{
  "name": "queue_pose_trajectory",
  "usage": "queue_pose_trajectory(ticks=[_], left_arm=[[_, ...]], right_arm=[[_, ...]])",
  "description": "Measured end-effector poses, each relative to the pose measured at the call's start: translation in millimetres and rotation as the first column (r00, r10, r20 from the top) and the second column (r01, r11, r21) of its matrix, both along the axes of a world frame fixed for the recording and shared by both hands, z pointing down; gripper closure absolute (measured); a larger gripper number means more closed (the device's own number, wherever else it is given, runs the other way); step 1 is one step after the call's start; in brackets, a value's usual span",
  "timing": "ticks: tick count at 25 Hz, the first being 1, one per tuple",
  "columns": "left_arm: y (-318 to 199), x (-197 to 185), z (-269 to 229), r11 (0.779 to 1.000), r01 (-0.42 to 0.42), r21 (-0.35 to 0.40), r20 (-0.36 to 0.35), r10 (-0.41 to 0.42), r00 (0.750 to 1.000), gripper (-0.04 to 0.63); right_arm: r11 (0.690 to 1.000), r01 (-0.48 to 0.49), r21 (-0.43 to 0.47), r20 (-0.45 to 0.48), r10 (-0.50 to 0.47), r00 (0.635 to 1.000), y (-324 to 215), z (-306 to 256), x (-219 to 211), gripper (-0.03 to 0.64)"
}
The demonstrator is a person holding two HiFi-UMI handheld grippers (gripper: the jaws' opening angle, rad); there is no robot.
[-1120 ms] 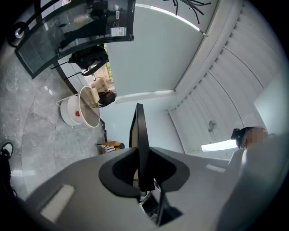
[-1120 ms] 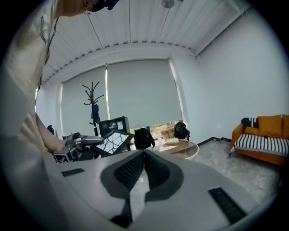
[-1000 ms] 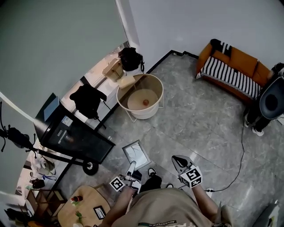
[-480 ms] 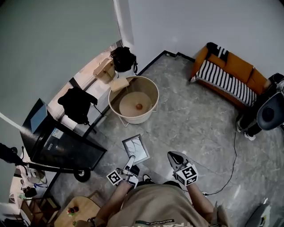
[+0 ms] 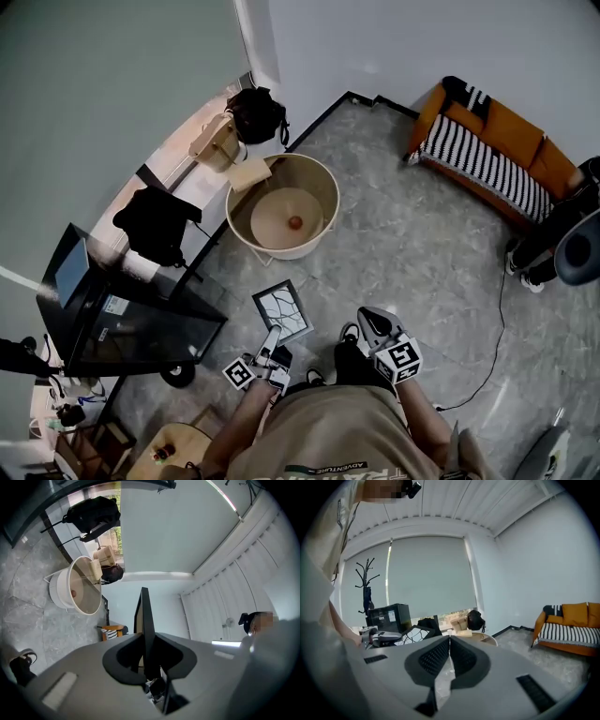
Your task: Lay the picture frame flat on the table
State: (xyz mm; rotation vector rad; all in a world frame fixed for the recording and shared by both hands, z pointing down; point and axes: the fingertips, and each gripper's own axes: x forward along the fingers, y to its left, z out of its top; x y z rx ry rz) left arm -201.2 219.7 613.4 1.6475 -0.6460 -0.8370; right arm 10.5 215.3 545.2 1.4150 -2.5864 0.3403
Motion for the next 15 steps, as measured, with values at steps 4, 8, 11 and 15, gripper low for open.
queue_pose_trajectory(ticks=[4,8,11,15], left_arm=[[-42.9,9.0,-1.2,1.0,0.023,-0.002,0.005,-0.023,1.0,0.529],[-98.2,22.7,-9.6,0.998,0.058,0.01,0.012,-0.059,0.998,0.529],[-134.8,35.1,-14.7,0.996,0.094,0.011,0.018,-0.094,0.995,0.529],[-179.1,54.6,-22.9,0.99,0.139,0.034,0.009,-0.139,0.99,0.529]], right_arm=[[1.0,0.023,0.005,0.008,-0.023,1.0,-53.3,9.9,13.4,0.611],[0.996,0.072,0.045,-0.007,-0.071,0.997,-123.0,3.4,27.1,0.611],[0.992,0.115,0.057,-0.01,-0.115,0.993,-168.2,-2.8,37.1,0.611],[0.987,0.145,0.062,-0.015,-0.144,0.989,-220.4,-3.8,57.2,0.611]])
